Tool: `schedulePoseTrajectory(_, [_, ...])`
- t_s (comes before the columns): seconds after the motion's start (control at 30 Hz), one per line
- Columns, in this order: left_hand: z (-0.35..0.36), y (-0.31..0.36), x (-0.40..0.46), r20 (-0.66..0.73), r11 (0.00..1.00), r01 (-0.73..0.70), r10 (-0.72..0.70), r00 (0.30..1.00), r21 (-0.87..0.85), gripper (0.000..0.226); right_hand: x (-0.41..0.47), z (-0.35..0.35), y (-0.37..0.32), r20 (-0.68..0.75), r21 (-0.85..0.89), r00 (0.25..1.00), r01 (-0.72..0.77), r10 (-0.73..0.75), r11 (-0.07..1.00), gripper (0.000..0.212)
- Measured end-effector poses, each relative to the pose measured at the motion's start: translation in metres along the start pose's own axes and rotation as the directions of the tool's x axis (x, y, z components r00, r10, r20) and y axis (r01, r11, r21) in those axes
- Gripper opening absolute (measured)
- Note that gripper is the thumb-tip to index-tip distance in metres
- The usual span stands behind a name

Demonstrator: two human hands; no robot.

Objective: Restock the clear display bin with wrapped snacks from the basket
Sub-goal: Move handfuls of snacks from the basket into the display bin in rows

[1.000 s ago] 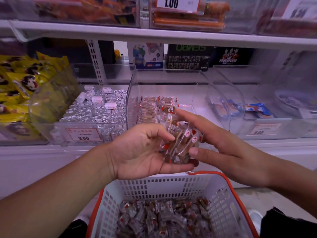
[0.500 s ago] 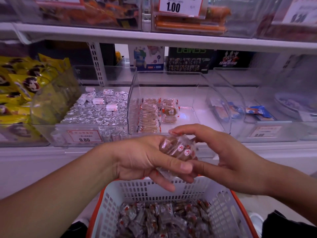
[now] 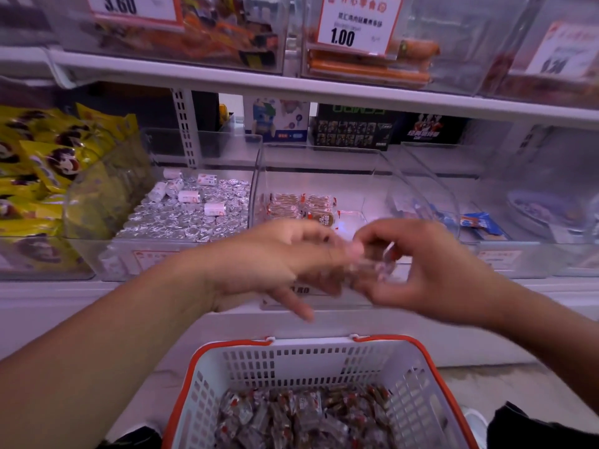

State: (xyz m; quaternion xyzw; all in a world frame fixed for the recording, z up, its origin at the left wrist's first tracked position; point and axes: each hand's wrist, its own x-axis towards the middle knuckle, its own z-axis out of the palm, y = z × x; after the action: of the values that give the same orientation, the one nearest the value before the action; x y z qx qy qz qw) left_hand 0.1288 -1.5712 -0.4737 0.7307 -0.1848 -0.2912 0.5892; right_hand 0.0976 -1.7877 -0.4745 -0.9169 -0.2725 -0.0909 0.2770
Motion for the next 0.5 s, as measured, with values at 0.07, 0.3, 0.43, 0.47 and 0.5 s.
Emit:
schedulePoseTrajectory(0.07, [-0.017,0.0,0.001,-0.414,0.953,-0.145,0.248,0.876,0.266,0.024,0.022,-0.017,0.009,-0.083,0.038,0.99,-0.114,0.117,0.993,0.025])
schedulePoseTrajectory(0.3, [-0.056,-0.033,0.012,-0.538,0.55,0.303,0.334,0.774,0.778,0.049,0.117,0.016,0.083,0.428,-0.219,0.75,-0.456,0.505,0.863,0.029])
schedulePoseTrajectory(0.43, [-0.055,-0.041,0.018,-0.454,0.493,0.27,0.304,0.837,0.827,0.045,0.127,0.042,0.106,0.578,-0.274,0.629,-0.45,0.52,0.85,0.026])
schedulePoseTrajectory(0.47, [-0.055,-0.042,0.019,-0.448,0.489,0.266,0.304,0.841,0.831,0.043,0.128,0.044,0.109,0.582,-0.274,0.63,-0.443,0.514,0.853,0.025])
schedulePoseTrajectory(0.5, [-0.055,-0.042,0.019,-0.444,0.487,0.264,0.3,0.844,0.832,0.042,0.129,0.046,0.11,0.587,-0.277,0.629,-0.435,0.51,0.857,0.026])
